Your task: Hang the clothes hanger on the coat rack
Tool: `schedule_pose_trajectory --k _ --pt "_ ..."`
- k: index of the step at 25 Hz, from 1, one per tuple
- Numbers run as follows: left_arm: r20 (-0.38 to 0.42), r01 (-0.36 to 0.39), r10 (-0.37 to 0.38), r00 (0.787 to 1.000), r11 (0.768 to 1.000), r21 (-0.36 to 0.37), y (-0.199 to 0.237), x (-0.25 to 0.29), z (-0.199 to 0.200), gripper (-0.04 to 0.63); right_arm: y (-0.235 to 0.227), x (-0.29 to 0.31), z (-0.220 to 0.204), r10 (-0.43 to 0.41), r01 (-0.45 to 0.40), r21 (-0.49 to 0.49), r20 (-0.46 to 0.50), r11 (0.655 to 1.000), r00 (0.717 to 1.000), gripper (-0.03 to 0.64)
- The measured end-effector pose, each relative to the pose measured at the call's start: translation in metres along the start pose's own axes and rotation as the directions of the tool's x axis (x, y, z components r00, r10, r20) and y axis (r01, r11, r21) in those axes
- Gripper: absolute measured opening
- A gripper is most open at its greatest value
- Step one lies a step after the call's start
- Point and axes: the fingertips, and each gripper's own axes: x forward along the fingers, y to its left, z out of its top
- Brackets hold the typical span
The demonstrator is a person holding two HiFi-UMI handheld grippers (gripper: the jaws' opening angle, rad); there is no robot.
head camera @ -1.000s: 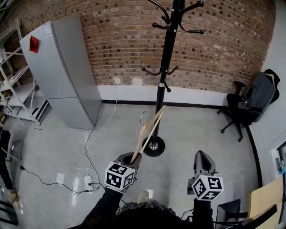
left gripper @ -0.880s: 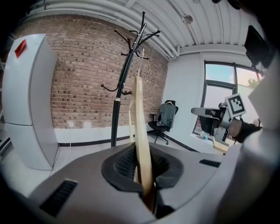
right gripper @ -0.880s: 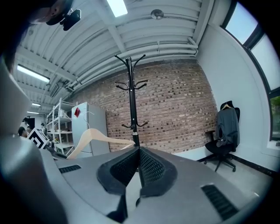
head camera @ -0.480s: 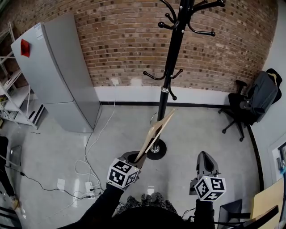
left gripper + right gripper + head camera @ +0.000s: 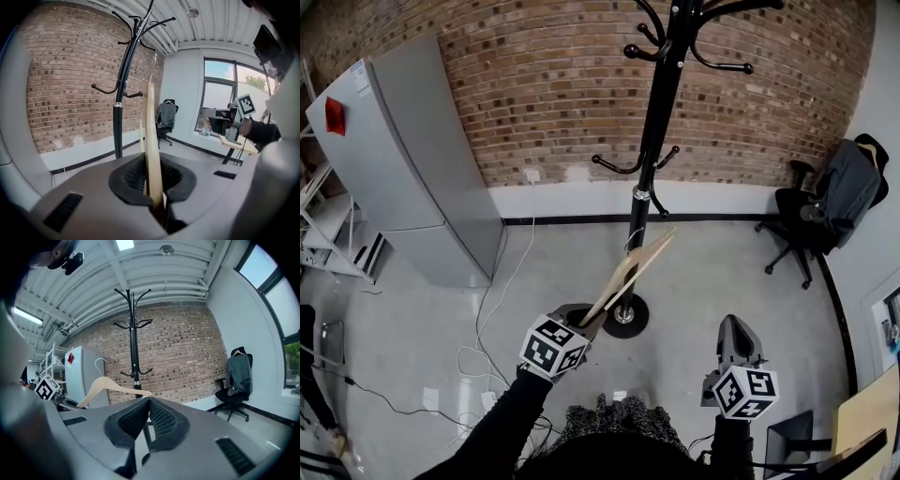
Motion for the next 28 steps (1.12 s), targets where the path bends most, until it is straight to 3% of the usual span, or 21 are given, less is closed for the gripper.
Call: schedule_pose_trajectory --k 8,25,28 --pt "-0.034 0.037 -0.035 0.999 0.997 0.072 0.030 0.043 0.023 0.018 -0.040 0.031 0.012 -0.044 0.044 0.014 0.015 0.999 0.999 0.009" --pt "-0.140 0.082 -0.068 0.988 0.992 0.096 0.088 0.122 0.049 0.018 -0.077 0.100 0.034 -0.025 0.025 0.007 0.011 1.000 1.000 0.009" --pt "-0.137 0.082 -0.072 0.988 0.994 0.071 0.099 0.133 0.050 0.018 -0.083 0.106 0.031 -0.026 0.026 0.006 0.002 1.000 1.000 0.009"
